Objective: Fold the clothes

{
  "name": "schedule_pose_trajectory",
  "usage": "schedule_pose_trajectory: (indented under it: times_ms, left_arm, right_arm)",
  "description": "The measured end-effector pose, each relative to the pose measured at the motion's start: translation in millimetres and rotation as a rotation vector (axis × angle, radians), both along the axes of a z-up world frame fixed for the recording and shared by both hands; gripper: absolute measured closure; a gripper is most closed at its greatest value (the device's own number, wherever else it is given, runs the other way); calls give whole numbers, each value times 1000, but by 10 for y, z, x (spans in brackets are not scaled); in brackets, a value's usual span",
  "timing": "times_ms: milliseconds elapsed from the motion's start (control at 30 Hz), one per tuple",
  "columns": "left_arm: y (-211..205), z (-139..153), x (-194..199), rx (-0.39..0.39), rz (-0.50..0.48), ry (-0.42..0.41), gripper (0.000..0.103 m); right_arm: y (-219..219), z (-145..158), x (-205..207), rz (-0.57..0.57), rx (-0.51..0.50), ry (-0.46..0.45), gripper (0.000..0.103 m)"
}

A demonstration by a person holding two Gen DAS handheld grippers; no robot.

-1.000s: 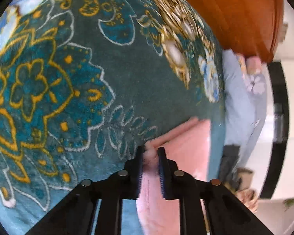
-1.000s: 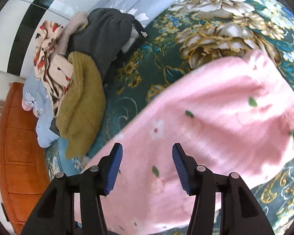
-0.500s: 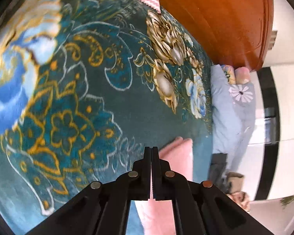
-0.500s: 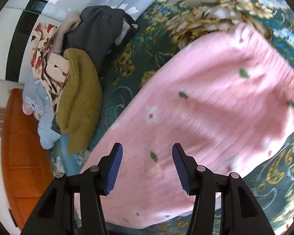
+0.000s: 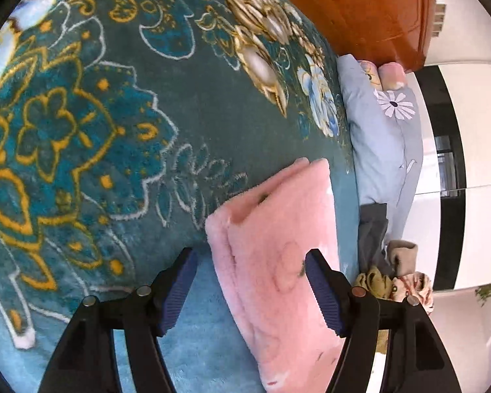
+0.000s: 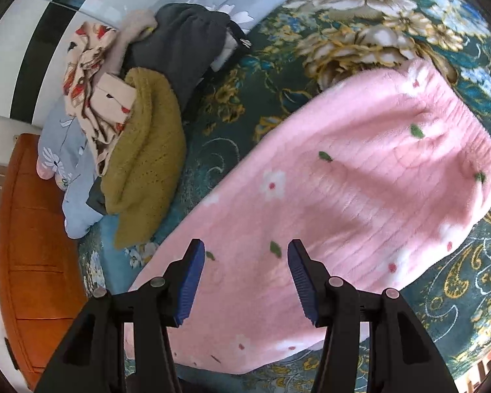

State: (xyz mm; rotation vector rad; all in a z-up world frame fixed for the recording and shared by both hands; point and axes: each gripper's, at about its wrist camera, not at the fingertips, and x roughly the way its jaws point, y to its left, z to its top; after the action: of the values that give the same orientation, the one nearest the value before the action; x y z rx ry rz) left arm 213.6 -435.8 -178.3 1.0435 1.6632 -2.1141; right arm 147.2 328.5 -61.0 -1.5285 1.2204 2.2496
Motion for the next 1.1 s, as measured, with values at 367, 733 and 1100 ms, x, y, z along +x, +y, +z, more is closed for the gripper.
schedule_pose_trajectory:
  times_ms: [367, 733, 1100]
  left_arm:
    - [-76, -112, 135, 62, 20, 111, 30]
    - [-78, -132, 208, 56, -42, 266, 30]
    - [-219, -182, 288, 164, -31, 342, 29]
  right_arm:
    - [-622, 468, -157, 76, 102, 9, 49]
    - [-1251, 1100, -241, 147, 218, 49, 49]
    - [-1607, 1554, -69, 177, 284, 106, 49]
